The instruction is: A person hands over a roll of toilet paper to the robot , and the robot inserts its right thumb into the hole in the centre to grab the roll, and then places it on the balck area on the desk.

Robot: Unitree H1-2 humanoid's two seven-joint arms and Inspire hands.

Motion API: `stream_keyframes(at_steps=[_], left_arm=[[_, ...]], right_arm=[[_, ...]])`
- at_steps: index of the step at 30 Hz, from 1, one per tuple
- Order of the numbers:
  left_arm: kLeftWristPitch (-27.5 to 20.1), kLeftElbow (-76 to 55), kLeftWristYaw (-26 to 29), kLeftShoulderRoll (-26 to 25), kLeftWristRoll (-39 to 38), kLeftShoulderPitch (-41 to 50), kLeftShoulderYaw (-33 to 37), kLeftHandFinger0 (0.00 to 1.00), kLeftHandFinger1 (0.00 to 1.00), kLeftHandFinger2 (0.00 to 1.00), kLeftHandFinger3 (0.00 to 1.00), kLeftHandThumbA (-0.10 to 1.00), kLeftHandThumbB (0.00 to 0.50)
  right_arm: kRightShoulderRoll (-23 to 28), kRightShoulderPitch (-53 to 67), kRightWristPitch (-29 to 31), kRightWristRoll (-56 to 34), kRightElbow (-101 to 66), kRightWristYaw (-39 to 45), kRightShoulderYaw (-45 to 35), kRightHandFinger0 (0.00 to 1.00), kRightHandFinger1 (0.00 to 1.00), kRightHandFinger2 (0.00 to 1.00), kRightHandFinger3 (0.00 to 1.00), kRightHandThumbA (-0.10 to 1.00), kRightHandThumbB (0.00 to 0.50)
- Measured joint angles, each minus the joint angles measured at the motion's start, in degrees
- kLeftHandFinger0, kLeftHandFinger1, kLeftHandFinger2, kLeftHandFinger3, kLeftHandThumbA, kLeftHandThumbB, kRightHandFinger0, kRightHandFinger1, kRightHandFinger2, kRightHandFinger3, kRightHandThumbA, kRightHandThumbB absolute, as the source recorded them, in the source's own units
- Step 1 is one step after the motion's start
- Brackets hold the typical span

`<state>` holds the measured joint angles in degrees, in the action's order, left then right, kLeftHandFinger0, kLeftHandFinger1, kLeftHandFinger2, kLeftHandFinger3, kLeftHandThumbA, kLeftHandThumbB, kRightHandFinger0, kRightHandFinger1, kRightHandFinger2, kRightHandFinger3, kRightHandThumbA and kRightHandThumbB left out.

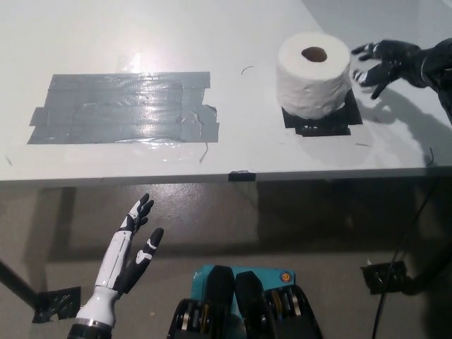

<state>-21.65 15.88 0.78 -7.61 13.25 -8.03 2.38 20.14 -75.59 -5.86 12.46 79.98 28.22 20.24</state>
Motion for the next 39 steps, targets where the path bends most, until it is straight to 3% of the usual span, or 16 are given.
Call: stream_keyframes(at_steps=[3,4,5,9,12,13,14,15,17,19,23,25,30,33,37,39], left_arm=[[0.0,0.2,0.0,0.0,0.0,0.0,0.0,1.00,1.00,1.00,1.00,0.87,0.132],[0.0,0.2,0.0,0.0,0.0,0.0,0.0,1.00,1.00,1.00,1.00,0.87,0.131],[0.0,0.2,0.0,0.0,0.0,0.0,0.0,1.00,1.00,1.00,1.00,0.87,0.130],[-0.1,0.2,0.0,0.0,0.0,0.0,0.0,1.00,1.00,1.00,1.00,0.86,0.130],[-0.1,0.2,0.0,0.0,0.0,0.0,0.0,1.00,1.00,1.00,1.00,0.86,0.139],[-0.1,0.2,0.0,0.0,0.0,0.0,0.0,1.00,1.00,1.00,1.00,0.87,0.140],[-0.1,0.2,0.0,0.0,0.0,0.0,0.0,1.00,1.00,1.00,1.00,0.87,0.141],[-0.1,0.2,0.0,0.0,0.1,0.0,0.0,1.00,1.00,1.00,1.00,0.87,0.143],[-0.1,0.2,0.0,0.0,0.1,-0.3,0.0,1.00,1.00,1.00,1.00,0.87,0.144],[-0.1,0.2,0.0,0.0,0.1,-0.7,0.0,1.00,1.00,1.00,1.00,0.89,0.147],[-0.1,0.2,0.0,0.0,0.1,-1.8,-0.1,1.00,1.00,1.00,1.00,0.88,0.125],[0.0,0.3,0.0,0.0,0.0,-2.6,-0.1,1.00,1.00,1.00,1.00,0.89,0.141],[0.1,0.3,0.0,0.0,0.0,-3.8,-0.2,1.00,1.00,1.00,1.00,0.93,0.161],[0.3,0.5,0.0,0.0,0.0,-4.4,-0.2,1.00,1.00,1.00,1.00,0.96,0.157],[0.3,0.6,0.0,0.0,0.0,-5.2,-0.1,1.00,1.00,1.00,1.00,1.00,0.146],[0.3,0.7,0.0,0.0,0.0,-5.4,-0.1,1.00,1.00,1.00,1.00,1.00,0.157]], right_arm=[[0.0,0.0,-0.1,0.0,0.3,3.4,0.5,1.00,1.00,1.00,1.00,0.56,0.396],[0.0,0.0,-0.1,0.1,0.4,4.5,0.6,1.00,1.00,1.00,1.00,0.57,0.408],[0.1,-0.1,-0.2,0.1,0.4,5.8,0.8,1.00,1.00,1.00,1.00,0.58,0.454],[0.6,-1.5,-1.3,0.1,0.5,9.3,0.1,1.00,1.00,1.00,1.00,0.56,0.484],[1.0,-2.9,-1.8,-0.3,0.1,10.0,-2.1,1.00,1.00,1.00,1.00,0.72,0.416],[1.0,-3.1,-1.7,-0.4,-0.2,9.9,-2.5,1.00,1.00,1.00,1.00,0.76,0.412],[1.4,-3.3,-1.5,-0.6,-1.5,8.9,-4.0,1.00,1.00,1.00,1.00,0.77,0.442],[1.5,-3.4,-1.4,-0.6,-1.9,8.5,-4.5,1.00,1.00,1.00,1.00,0.77,0.407],[2.0,-4.0,-0.9,-1.1,-4.4,6.2,-7.5,1.00,1.00,1.00,1.00,0.75,0.400],[2.4,-4.4,-0.3,-2.1,-7.4,4.2,-10.7,1.00,1.00,1.00,1.00,0.84,0.437],[3.3,-4.8,0.6,-2.8,-13.4,0.7,-13.9,1.00,1.00,1.00,1.00,0.90,0.408],[4.1,-4.8,0.9,-2.8,-18.4,-1.0,-15.5,1.00,1.00,1.00,1.00,0.95,0.391],[4.9,-2.5,0.5,-2.9,-29.3,-1.7,-18.1,1.00,1.00,1.00,1.00,0.97,0.424],[4.9,1.1,0.0,-3.1,-36.1,-1.8,-19.5,1.00,1.00,1.00,1.00,0.96,0.403],[4.3,6.8,-1.1,-3.5,-43.9,-1.8,-20.9,1.00,1.00,1.00,1.00,0.93,0.420],[3.9,9.5,-1.6,-3.8,-46.8,-1.8,-21.3,1.00,1.00,1.00,1.00,0.88,0.383]])
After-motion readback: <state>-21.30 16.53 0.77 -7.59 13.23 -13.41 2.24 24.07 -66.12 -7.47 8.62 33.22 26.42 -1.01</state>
